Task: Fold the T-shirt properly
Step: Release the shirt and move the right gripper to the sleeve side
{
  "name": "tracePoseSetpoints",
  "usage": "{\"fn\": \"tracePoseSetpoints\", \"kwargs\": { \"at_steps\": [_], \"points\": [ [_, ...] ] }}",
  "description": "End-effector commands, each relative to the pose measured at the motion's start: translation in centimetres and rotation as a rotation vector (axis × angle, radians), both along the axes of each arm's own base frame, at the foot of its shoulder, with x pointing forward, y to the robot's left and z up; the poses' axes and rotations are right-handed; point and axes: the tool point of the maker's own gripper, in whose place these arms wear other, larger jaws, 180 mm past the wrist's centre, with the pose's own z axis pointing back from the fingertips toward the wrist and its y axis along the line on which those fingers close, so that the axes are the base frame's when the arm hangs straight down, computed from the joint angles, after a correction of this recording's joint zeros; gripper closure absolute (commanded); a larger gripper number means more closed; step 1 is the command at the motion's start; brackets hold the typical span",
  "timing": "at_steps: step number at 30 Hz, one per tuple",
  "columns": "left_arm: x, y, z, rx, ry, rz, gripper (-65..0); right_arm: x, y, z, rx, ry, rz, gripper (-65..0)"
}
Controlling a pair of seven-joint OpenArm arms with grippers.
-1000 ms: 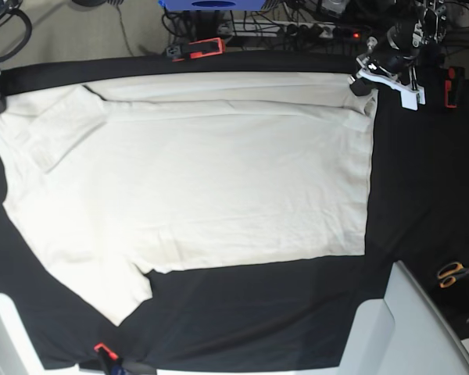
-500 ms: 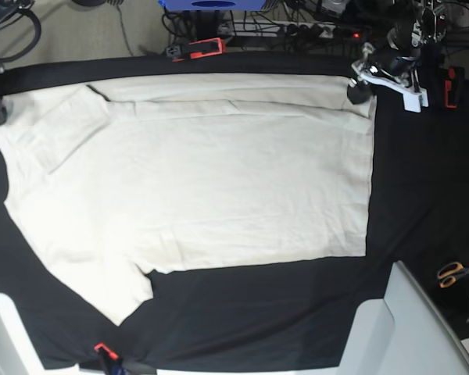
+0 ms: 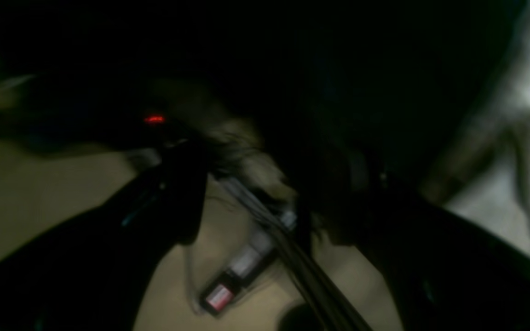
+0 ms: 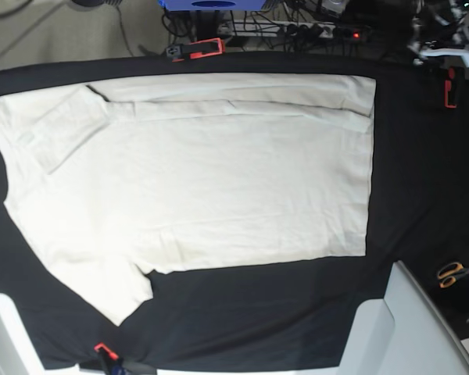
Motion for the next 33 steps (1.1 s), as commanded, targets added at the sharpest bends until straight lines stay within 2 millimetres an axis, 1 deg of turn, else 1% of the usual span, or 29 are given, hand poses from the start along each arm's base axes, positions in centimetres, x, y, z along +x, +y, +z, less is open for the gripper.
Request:
{"fn": "tracePoseSetpoints", "kwargs": {
  "at_steps": [1, 3, 4, 5, 6, 7, 8, 10, 11, 14, 16, 18, 19, 21, 23, 24, 26, 27, 28, 32, 33],
  "points": [
    [2.0, 1.1, 2.3, 0.049, -0.079, -0.020, -38.7, 3.1, -2.5, 3.2, -0.100, -0.099, 0.029, -41.1],
    [3.9, 1.9, 5.2, 0.110, -0.146, -0.040, -38.5, 4.7, -2.9, 5.0, -0.154, -0.105, 0.097, -41.1],
    [5.0, 1.9, 6.7, 0.137, -0.182, -0.060, -38.5, 5.8, -3.2, 6.1, -0.185, -0.112, 0.136, -41.1],
    [6.2, 1.7, 8.4, 0.165, -0.220, -0.087, -38.3, 7.3, -3.1, 6.9, -0.208, -0.124, 0.181, -41.1],
    [7.8, 1.4, 10.2, 0.199, -0.261, -0.127, -38.3, 9.0, -2.9, 7.6, -0.230, -0.137, 0.232, -41.1],
    [9.5, 0.9, 11.6, 0.218, -0.301, -0.162, -38.3, 10.7, -3.0, 8.4, -0.249, -0.147, 0.281, -41.1],
    [11.1, 0.2, 12.5, 0.229, -0.331, -0.202, -38.3, 12.3, -2.9, 8.9, -0.261, -0.157, 0.326, -41.1],
    [14.3, -1.0, 13.6, 0.236, -0.369, -0.292, -38.3, 16.0, -2.7, 10.1, -0.282, -0.185, 0.406, -41.1],
    [16.0, -2.1, 13.7, 0.227, -0.383, -0.344, -38.3, 18.0, -2.8, 10.7, -0.289, -0.213, 0.427, -41.1],
    [20.0, -4.1, 12.7, 0.200, -0.368, -0.476, -38.2, 23.1, -3.5, 10.7, -0.269, -0.272, 0.448, -41.1],
    [21.7, -4.6, 11.7, 0.189, -0.342, -0.528, -38.2, 25.5, -3.7, 10.0, -0.249, -0.291, 0.447, -41.1],
    [22.8, -4.7, 10.8, 0.180, -0.316, -0.551, -38.0, 28.1, -3.8, 9.7, -0.251, -0.324, 0.441, -41.1],
    [23.2, -4.7, 10.6, 0.181, -0.309, -0.563, -38.0, 29.2, -3.7, 9.6, -0.262, -0.339, 0.439, -41.1],
    [23.7, -4.3, 10.4, 0.181, -0.299, -0.564, -38.0, 31.0, -3.6, 9.3, -0.293, -0.370, 0.432, -41.1],
    [23.7, -3.9, 10.1, 0.180, -0.291, -0.551, -38.0, 32.0, -3.0, 8.5, -0.308, -0.370, 0.441, -41.1],
    [23.5, -3.7, 9.9, 0.179, -0.285, -0.547, -38.0, 32.1, -2.4, 7.7, -0.308, -0.354, 0.454, -41.3],
    [23.5, -3.6, 9.8, 0.183, -0.276, -0.554, -38.0, 32.4, -1.7, 6.7, -0.318, -0.331, 0.478, -41.3],
    [23.4, -3.6, 9.7, 0.182, -0.272, -0.555, -38.0, 32.6, -0.6, 6.0, -0.312, -0.326, 0.495, -41.3],
    [23.3, -3.7, 9.6, 0.181, -0.270, -0.557, -38.0, 32.7, 0.0, 5.5, -0.314, -0.321, 0.499, -41.3],
    [23.1, -3.4, 9.6, 0.182, -0.265, -0.552, -38.0, 32.1, -0.1, 3.9, -0.363, -0.247, 0.475, -41.7],
    [23.1, -3.3, 9.6, 0.183, -0.266, -0.551, -38.0, 32.0, 0.7, 3.3, -0.359, -0.235, 0.492, -41.7]
  ]
}}
